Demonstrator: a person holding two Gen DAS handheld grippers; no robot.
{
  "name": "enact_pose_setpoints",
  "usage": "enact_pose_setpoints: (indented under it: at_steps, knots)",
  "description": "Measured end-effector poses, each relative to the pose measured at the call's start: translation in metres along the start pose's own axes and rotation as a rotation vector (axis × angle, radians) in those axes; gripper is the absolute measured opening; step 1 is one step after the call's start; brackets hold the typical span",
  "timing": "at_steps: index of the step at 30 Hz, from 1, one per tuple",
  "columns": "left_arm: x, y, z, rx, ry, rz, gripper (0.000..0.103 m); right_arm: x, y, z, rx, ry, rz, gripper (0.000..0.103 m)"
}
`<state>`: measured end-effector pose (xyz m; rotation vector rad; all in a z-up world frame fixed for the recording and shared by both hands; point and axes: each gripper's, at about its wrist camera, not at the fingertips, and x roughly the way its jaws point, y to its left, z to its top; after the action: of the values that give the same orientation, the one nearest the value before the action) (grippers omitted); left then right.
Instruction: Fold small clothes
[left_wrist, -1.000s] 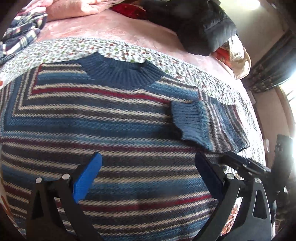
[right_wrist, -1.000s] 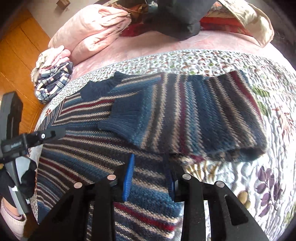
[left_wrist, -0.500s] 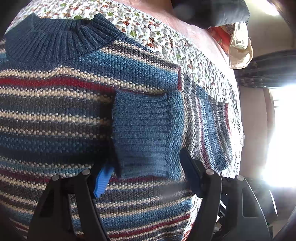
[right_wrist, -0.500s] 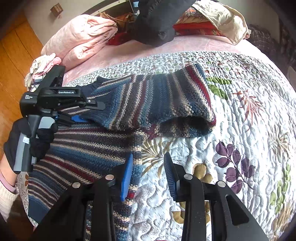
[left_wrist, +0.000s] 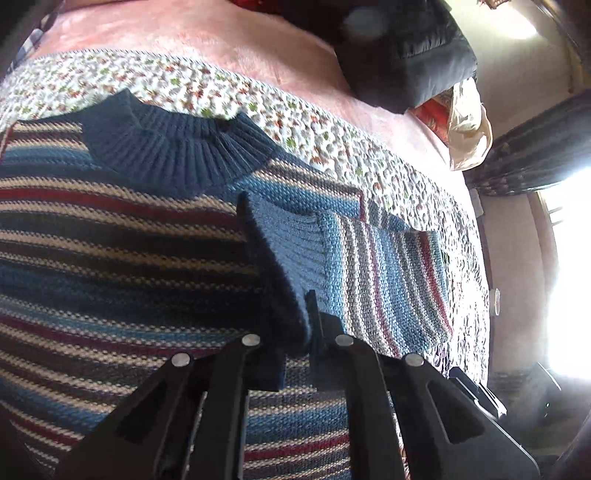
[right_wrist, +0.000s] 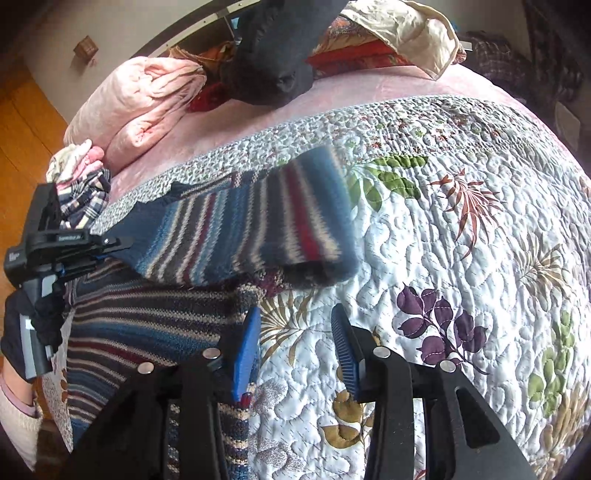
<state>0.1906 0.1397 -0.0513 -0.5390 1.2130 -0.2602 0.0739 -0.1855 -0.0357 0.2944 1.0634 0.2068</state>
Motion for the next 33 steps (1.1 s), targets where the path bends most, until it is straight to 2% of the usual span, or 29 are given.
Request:
enact_pose_setpoints:
  at_steps: [4,8,12,14,16,17,20,23,26,29,31,33]
  knots:
    - [-0.037,0.029,0.004,-0.009,-0.068,0.032,0.007,0.013,-0.01,0.015,0.074,0.025,0.043,0.049]
    - [-0.068,0.055,0.01,-0.019,-0.129,0.078,0.007,0.037,-0.009,0.028,0.148,0.084,0.144,0.05]
    - [-0.085,0.085,0.018,-0.056,-0.151,0.108,0.007,0.06,0.01,0.037,0.146,0.124,0.179,0.05]
    - [-0.088,0.096,0.017,-0.063,-0.16,0.127,0.007,0.073,0.021,0.04,0.128,0.151,0.158,0.049]
    - [-0.086,0.107,0.017,-0.07,-0.158,0.138,0.007,0.083,0.03,0.039,0.113,0.167,0.147,0.039]
    - [-0.082,0.112,0.016,-0.074,-0.15,0.14,0.007,0.088,0.034,0.039,0.102,0.182,0.121,0.038]
    - [-0.065,0.125,0.012,-0.084,-0.12,0.17,0.007,0.098,0.039,0.035,0.073,0.191,0.056,0.037]
    - [-0.048,0.144,0.006,-0.12,-0.086,0.195,0.007,0.102,0.038,0.032,0.079,0.195,0.051,0.037]
    - [-0.037,0.164,-0.001,-0.155,-0.06,0.201,0.015,0.109,0.037,0.031,0.083,0.207,0.047,0.038]
    - [-0.042,0.172,-0.004,-0.177,-0.07,0.153,0.017,0.109,0.038,0.033,0.06,0.219,0.033,0.038]
    - [-0.054,0.171,-0.006,-0.176,-0.084,0.176,0.024,0.105,0.044,0.038,0.031,0.22,0.013,0.039]
    - [-0.073,0.167,-0.008,-0.157,-0.125,0.219,0.024,0.088,0.054,0.044,-0.009,0.175,-0.009,0.041]
